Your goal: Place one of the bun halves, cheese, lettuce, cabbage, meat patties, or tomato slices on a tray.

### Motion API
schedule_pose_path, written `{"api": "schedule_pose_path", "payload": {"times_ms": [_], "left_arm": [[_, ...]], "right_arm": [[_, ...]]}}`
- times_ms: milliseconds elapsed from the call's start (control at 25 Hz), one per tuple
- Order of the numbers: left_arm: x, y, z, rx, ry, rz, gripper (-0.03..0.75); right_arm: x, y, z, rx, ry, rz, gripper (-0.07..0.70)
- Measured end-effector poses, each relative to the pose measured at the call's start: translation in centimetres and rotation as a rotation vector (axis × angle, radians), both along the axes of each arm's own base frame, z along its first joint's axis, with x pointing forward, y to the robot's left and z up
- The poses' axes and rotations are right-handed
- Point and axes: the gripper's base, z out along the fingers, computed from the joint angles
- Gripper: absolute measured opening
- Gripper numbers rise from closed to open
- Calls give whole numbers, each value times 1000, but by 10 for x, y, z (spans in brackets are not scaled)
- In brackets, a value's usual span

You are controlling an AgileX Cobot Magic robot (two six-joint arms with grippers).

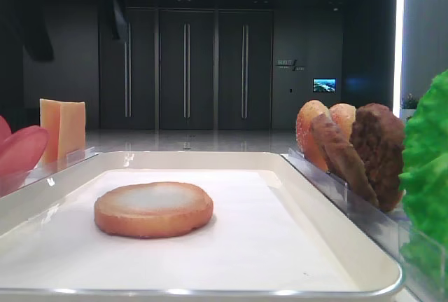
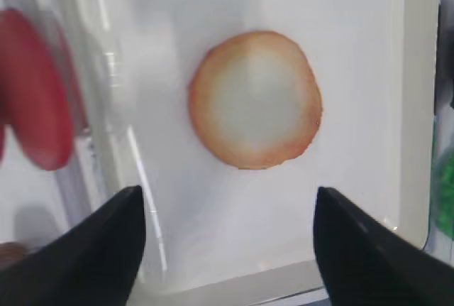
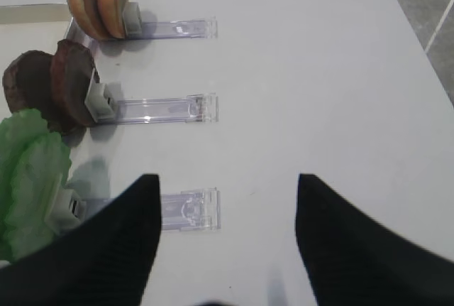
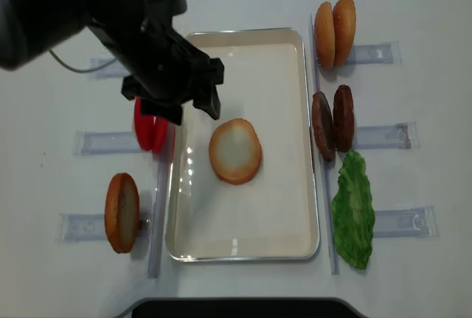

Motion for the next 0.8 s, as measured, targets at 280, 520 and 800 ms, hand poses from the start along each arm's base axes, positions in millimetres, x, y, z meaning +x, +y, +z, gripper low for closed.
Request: {"api": "schedule_pose_path", "payload": {"times_ms": [280, 520, 800], "left_arm": [[-2, 17, 40, 159, -19, 24, 538], [17, 58, 42, 234, -34, 54, 477], [34, 132, 47, 422, -77, 154, 471]], "right_arm": [[0, 0, 0, 0, 0, 0, 402], [0, 0, 0, 0, 0, 0, 402], [0, 0, 0, 0, 0, 0, 402]]}}
